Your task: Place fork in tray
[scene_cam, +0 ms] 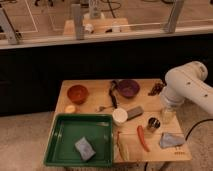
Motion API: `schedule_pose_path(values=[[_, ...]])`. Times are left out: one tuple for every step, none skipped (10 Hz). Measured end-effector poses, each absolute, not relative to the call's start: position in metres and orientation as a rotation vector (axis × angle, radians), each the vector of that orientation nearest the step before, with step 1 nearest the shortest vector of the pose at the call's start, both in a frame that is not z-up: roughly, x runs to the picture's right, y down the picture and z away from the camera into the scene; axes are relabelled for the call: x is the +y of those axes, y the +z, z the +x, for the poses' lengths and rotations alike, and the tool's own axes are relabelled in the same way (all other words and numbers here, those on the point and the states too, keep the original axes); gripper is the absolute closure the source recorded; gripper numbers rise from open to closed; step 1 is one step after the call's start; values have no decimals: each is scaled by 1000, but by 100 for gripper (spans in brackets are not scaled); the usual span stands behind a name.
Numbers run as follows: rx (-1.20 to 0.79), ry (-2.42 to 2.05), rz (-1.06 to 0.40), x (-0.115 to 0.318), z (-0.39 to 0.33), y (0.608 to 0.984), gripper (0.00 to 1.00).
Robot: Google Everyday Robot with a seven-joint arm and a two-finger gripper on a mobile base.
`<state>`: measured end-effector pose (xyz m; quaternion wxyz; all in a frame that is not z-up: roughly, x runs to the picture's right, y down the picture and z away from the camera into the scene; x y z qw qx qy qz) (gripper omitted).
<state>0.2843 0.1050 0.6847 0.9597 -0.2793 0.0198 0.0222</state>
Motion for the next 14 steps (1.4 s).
schedule_pose_path(values=[[40, 45, -566, 105, 284, 685, 20], [40, 45, -566, 105, 284, 685, 20], [40, 45, -566, 105, 284, 685, 20], [40, 45, -566, 105, 284, 685, 20], [40, 45, -566, 105, 284, 685, 20], [40, 45, -566, 105, 284, 685, 20], [40, 45, -566, 105, 284, 685, 20], [35, 43, -560, 103, 283, 685, 20], [18, 28, -544, 97, 280, 685, 20], [-7, 0, -526, 86, 271, 687, 20], [-42, -38, -508, 70, 254, 693, 20], [-70, -77, -491, 54, 235, 701, 20], [-98, -121, -474, 39, 210, 709, 20], [-123, -167, -457, 26, 182, 716, 20]])
